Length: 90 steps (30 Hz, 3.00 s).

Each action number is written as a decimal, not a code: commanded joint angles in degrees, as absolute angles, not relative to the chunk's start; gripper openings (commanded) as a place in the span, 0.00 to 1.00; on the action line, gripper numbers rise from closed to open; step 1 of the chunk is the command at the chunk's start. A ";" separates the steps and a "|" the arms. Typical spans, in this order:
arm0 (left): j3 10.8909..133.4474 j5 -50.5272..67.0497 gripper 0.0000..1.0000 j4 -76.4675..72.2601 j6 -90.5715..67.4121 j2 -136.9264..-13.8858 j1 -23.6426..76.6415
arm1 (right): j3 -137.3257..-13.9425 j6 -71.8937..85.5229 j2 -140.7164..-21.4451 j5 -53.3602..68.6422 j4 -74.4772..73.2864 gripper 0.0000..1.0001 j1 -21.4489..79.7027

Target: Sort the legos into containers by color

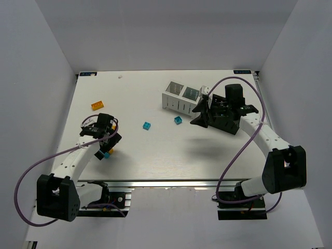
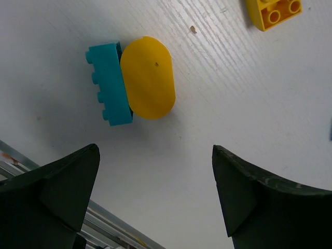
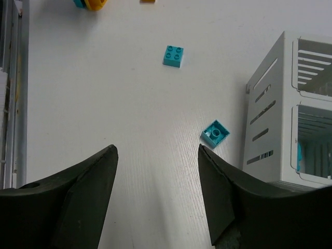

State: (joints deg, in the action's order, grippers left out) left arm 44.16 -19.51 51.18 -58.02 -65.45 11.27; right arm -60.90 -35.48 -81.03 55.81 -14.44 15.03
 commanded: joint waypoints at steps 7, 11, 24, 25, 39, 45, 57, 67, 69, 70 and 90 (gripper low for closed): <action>47.11 -16.96 0.98 49.31 -50.99 -69.52 6.42 | -59.33 -33.75 -80.68 56.43 -12.83 0.69 15.29; 47.81 -15.30 0.98 48.17 -47.29 -71.36 0.71 | -59.68 -33.22 -81.21 56.51 -12.66 0.69 15.29; 46.32 -11.34 0.98 42.10 -43.68 -76.81 -4.75 | -59.77 -32.43 -81.48 56.43 -12.66 0.69 15.64; 46.23 -10.99 0.98 41.75 -43.59 -77.08 -4.83 | -59.77 -32.43 -81.39 56.43 -12.66 0.69 15.73; 44.39 -11.69 0.92 37.88 -43.33 -81.74 -5.18 | -59.06 -32.52 -80.68 56.16 -13.71 0.69 16.61; 42.98 -11.08 0.80 36.56 -43.59 -81.04 -5.19 | -58.71 -32.34 -80.42 56.34 -13.71 0.69 17.05; 40.87 -2.74 0.41 33.23 -46.14 -72.09 -5.27 | -57.74 -22.34 -81.65 54.41 -12.93 0.66 24.60; 38.41 15.46 0.34 23.30 -61.16 -57.14 -3.61 | -66.34 9.38 -90.17 41.50 -10.80 0.72 37.08; 37.80 16.78 0.34 21.80 -64.31 -56.43 -2.21 | -68.63 13.95 -92.18 37.89 -10.90 0.81 38.84; 37.53 16.96 0.34 20.40 -65.21 -56.16 -1.50 | -70.64 15.37 -92.81 37.45 -10.64 0.84 39.28; 36.74 14.59 0.34 11.52 -73.65 -59.06 12.48 | -82.00 22.85 -102.83 30.24 -2.99 0.88 46.67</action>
